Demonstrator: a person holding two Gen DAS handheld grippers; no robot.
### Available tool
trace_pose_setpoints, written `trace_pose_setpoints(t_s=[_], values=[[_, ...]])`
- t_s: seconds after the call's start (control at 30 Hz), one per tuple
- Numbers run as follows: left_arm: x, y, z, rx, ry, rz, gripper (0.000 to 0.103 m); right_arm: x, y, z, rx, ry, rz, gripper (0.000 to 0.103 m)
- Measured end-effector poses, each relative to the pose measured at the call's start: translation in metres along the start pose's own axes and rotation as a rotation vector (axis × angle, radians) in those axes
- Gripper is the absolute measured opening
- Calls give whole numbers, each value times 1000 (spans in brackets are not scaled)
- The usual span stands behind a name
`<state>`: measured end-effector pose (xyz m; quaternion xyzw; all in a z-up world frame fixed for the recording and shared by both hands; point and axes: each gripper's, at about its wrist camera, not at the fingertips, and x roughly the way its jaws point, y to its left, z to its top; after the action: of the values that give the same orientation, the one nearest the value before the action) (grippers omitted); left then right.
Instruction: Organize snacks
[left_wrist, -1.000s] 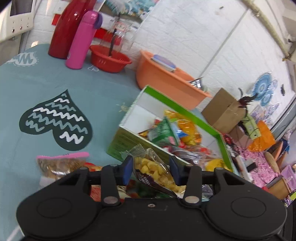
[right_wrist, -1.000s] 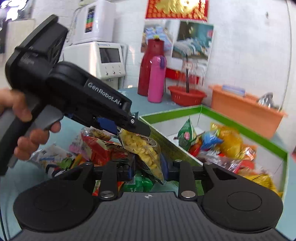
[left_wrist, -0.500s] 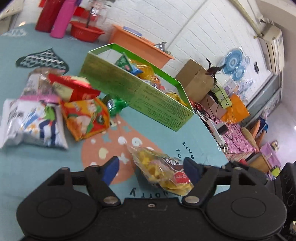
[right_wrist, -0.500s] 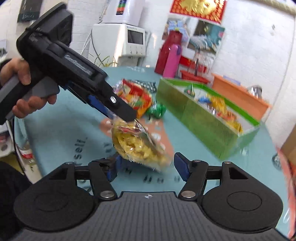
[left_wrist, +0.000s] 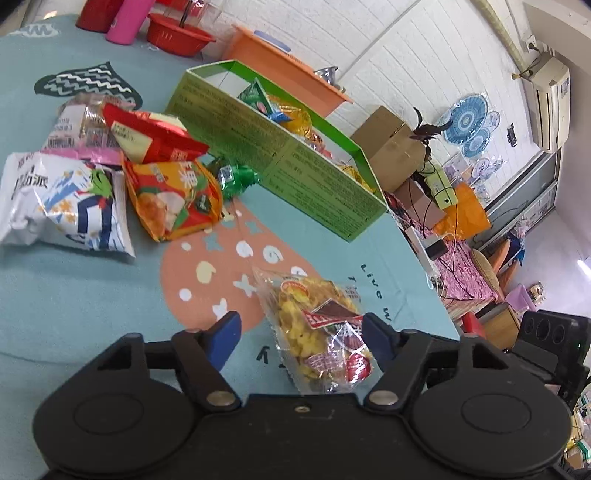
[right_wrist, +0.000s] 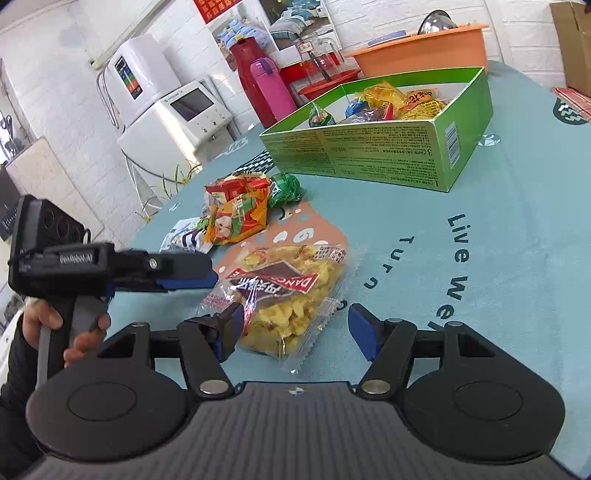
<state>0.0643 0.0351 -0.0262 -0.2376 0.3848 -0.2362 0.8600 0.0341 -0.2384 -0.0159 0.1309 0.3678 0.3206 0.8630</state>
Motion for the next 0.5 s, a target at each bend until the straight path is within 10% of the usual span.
trace_pose_setpoints(t_s=[0.23,0.4,0.5], values=[[7,2,0,5,21,-20,83,6,-19,9,101,17,22,101],[18,4,-1,10,46,-33,43,9,-26,11,161,37,74,78],[24,-3,0,32,33,-13,42,14,-23,10,143,34,78,57]])
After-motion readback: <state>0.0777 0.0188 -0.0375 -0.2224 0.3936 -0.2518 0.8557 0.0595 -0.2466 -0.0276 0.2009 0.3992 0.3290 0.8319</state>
